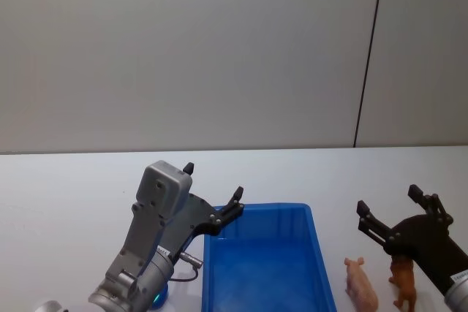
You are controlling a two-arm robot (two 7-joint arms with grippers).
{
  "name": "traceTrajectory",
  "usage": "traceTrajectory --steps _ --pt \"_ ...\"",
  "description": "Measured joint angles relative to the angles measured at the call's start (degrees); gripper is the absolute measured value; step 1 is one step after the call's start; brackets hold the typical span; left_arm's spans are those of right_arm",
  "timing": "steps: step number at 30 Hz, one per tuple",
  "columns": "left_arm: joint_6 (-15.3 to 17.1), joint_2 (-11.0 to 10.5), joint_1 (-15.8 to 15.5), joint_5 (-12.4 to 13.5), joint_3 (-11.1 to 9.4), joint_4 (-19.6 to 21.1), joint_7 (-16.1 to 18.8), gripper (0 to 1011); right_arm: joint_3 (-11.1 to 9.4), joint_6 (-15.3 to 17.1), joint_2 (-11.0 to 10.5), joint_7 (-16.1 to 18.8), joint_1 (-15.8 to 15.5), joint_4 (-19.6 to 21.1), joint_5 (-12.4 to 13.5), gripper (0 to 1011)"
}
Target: Pick up the two dolls from the table and place them into the box.
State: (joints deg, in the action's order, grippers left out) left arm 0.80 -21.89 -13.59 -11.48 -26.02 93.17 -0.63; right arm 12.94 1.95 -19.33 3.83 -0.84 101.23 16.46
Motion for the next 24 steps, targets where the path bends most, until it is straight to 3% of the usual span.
traceTrajectory --steps 24 --pt "0.00 0.00 0.00 0.00 0.00 0.00 0.00 1001 0.00 0.00 0.00 0.00 0.00 0.00 0.00 1001"
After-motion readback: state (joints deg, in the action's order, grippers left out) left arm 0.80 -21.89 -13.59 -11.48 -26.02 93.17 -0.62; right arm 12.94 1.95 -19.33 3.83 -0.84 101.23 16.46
